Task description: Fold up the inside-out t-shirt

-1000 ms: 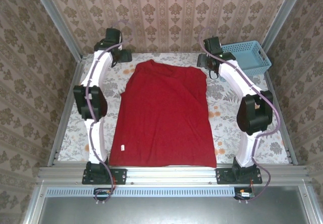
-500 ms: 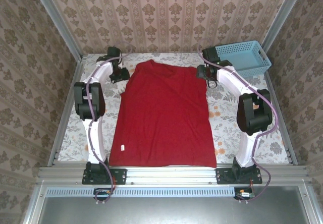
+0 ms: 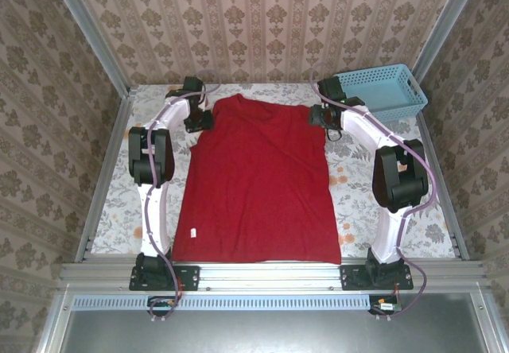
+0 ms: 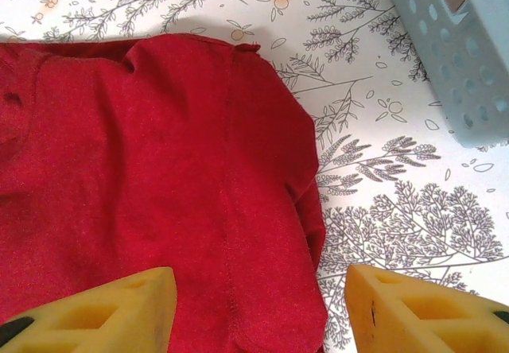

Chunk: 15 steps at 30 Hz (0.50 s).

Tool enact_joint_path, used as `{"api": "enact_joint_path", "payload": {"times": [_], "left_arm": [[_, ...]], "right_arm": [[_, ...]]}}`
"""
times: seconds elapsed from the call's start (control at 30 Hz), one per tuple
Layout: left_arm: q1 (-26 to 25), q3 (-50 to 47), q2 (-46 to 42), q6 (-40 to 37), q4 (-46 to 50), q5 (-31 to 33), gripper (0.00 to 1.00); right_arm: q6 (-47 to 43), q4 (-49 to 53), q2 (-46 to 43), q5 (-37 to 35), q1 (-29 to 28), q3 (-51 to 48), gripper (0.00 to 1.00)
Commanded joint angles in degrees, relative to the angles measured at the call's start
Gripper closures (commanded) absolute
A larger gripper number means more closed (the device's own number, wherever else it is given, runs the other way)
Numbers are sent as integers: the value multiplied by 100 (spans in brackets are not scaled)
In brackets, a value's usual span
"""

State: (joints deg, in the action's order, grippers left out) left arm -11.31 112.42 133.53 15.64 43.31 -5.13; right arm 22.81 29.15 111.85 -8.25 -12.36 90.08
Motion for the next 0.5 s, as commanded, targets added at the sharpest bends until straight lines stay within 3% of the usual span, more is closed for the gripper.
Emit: {"api": "enact_joint_path", "payload": {"times": [0.0,0.23,0.37,0.47], "left_arm": [[44,209,155,-35,172,230,77],[179,230,59,-4,156,226,96],[285,166,-4,26,106,166,100],[407,-134,-225,44,-151,106,100]], "right_arm": [[143,96,489,97,54,258,41],[262,445,1481,341,189,1194,45],[207,659,1778,455,199,1605,64],[180,756,1649,4,242,1547,80]]}}
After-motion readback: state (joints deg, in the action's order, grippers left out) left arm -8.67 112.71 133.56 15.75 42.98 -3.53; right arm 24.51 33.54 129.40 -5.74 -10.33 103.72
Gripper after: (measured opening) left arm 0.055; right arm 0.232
